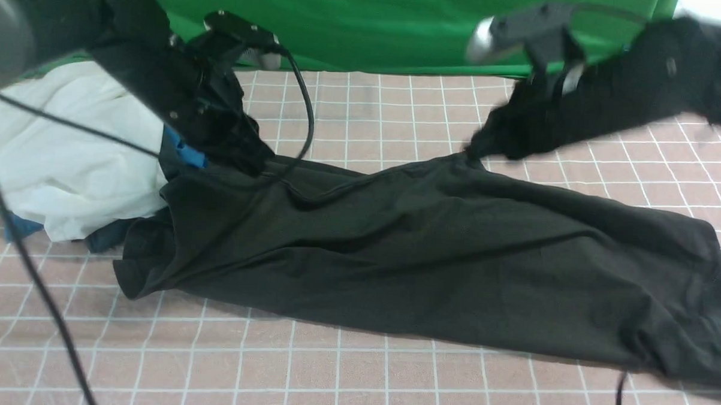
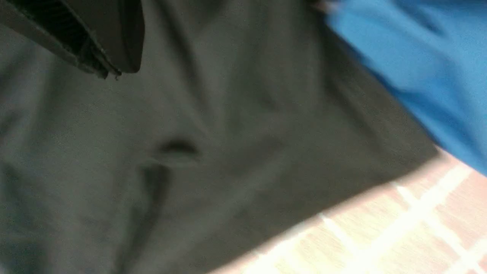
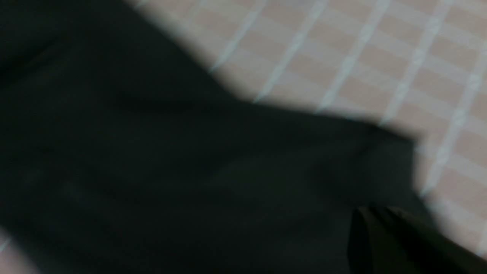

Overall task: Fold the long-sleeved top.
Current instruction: Use the right arm to clamp the right edge of the fabric

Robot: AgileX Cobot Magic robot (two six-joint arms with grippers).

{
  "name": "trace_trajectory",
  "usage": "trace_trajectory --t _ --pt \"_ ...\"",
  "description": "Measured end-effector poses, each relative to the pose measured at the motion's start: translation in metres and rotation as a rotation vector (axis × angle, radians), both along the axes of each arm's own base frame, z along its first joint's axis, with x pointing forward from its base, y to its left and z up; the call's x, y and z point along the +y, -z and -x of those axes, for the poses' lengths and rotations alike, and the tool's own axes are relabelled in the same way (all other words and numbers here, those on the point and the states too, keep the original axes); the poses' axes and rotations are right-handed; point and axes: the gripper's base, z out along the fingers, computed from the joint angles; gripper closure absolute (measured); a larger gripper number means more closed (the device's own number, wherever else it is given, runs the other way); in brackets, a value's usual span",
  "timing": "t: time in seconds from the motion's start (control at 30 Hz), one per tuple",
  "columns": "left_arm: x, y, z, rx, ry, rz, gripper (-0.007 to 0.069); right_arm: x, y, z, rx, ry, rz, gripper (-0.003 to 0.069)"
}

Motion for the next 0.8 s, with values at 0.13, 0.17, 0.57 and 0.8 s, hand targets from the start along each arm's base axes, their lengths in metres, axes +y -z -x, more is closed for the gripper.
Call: trace_trajectory --t 0.13,0.17,0.57,0.8 --pt "0.008 0.004 -0.019 -0.044 0.102 -0.07 0.0522 0.009 0.011 0.044 -0.031 -0.061 0.005 0.0619" --pt "0.008 0.007 -0.022 -0.056 0.15 -0.087 0.048 0.01 0.015 0.055 -0.034 -0.077 0.009 0.0619" --pt "0.005 0.067 -0.038 -0.021 0.436 -0.16 0.018 0.013 0.043 0.095 0.056 -0.134 0.043 0.0618" --pt "0.006 0.067 -0.04 -0.038 0.451 -0.189 0.0482 0.018 0.044 0.099 0.063 -0.154 0.045 0.0618"
